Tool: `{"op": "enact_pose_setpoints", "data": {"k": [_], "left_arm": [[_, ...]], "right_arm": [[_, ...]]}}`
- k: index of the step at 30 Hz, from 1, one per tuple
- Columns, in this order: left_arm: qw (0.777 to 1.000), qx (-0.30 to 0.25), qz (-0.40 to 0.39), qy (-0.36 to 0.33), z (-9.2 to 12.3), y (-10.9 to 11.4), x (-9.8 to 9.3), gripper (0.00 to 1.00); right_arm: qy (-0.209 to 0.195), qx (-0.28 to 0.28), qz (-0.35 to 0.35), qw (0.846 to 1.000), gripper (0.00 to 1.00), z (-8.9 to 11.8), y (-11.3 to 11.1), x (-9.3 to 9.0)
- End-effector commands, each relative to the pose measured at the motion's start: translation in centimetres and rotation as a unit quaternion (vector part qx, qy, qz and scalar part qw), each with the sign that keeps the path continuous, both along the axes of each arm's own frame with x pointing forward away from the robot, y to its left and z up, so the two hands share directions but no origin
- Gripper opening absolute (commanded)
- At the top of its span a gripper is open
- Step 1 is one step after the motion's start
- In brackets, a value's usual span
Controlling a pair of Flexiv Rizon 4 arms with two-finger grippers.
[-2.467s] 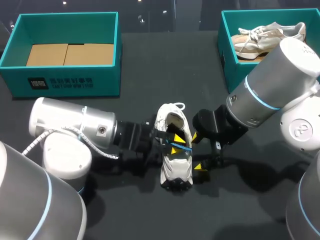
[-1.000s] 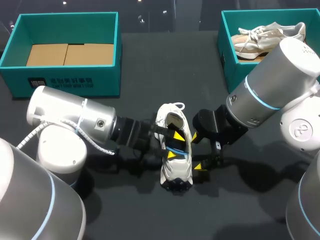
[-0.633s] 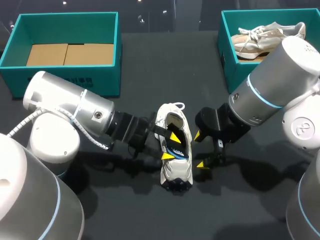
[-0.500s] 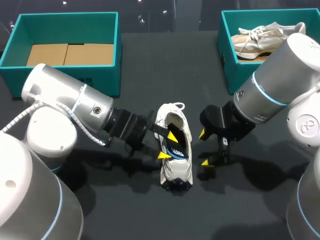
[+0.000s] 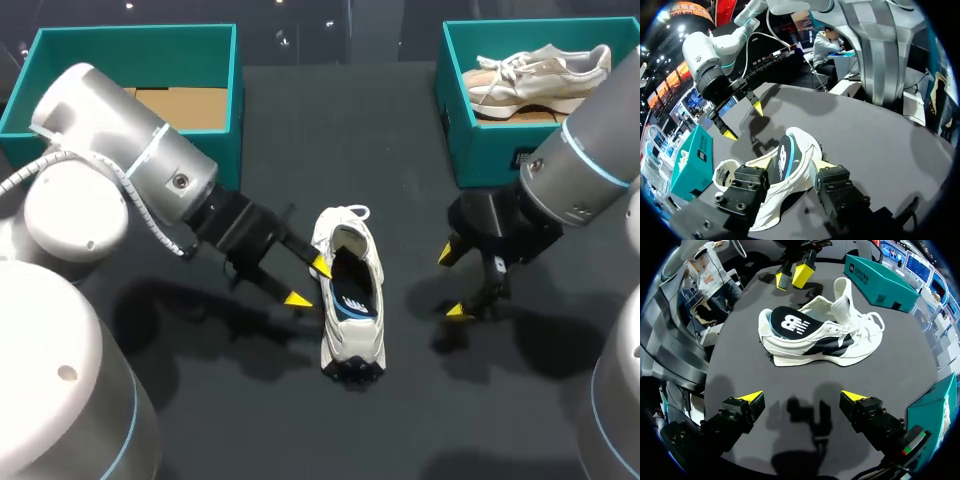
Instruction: Take the shoe out of the shoebox, open the shoe tongue, remove and reinsert the insole, then place the shoe into the shoebox
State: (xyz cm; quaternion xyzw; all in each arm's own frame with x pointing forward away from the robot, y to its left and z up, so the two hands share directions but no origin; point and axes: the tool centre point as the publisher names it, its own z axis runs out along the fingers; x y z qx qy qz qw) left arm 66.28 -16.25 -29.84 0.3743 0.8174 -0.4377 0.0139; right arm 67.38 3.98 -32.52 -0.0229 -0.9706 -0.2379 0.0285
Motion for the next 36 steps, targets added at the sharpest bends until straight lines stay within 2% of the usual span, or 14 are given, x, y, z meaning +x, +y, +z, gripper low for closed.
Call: {"op": "enact_pose_setpoints", "data": {"k": [1, 3, 4, 5, 7, 9, 17, 23, 29, 36], "left_arm": [[0.998, 0.037, -0.041, 0.006, 1.9, 2.3, 0.7, 0.46], [0.997, 0.053, -0.058, 0.004, 2.3, 3.0, 1.1, 0.45], [0.996, 0.062, -0.066, 0.002, 2.5, 3.3, 1.3, 0.42], [0.994, 0.072, -0.079, 0.001, 2.7, 3.6, 1.4, 0.34], [0.99, 0.093, -0.106, -0.003, 2.9, 3.8, 1.5, 0.0], [0.984, 0.107, -0.141, 0.006, 3.2, 4.8, 1.7, 0.0], [0.984, 0.107, -0.141, 0.006, 3.2, 4.8, 1.7, 0.0], [0.984, 0.107, -0.141, 0.006, 3.2, 4.8, 1.7, 0.0], [0.968, 0.139, -0.203, -0.047, 4.7, 3.5, 3.0, 0.0], [0.938, 0.147, -0.292, -0.111, 6.8, 3.2, 3.8, 0.0]], "right_arm": [[-0.004, 0.003, -0.001, 1.0, 1.0, 0.5, -0.7, -0.6], [-0.004, 0.003, -0.001, 1.0, 1.0, 0.5, -0.7, -0.6], [-0.004, 0.003, -0.001, 1.0, 1.0, 0.5, -0.7, -0.6], [-0.004, 0.003, -0.001, 1.0, 1.0, 0.5, -0.7, -0.6], [-0.004, 0.003, -0.001, 1.0, 1.0, 0.5, -0.7, -0.6], [-0.004, 0.003, -0.001, 1.0, 1.0, 0.5, -0.7, -0.6], [-0.004, 0.003, -0.001, 1.0, 1.0, 0.5, -0.7, -0.6], [0.001, 0.006, -0.017, 1.0, 1.0, 1.2, -4.5, -0.1], [0.008, -0.014, -0.043, 0.999, 1.0, 1.5, -7.7, 0.4], [0.001, -0.01, -0.052, 0.999, 1.0, 1.8, -8.3, 0.2]]}}
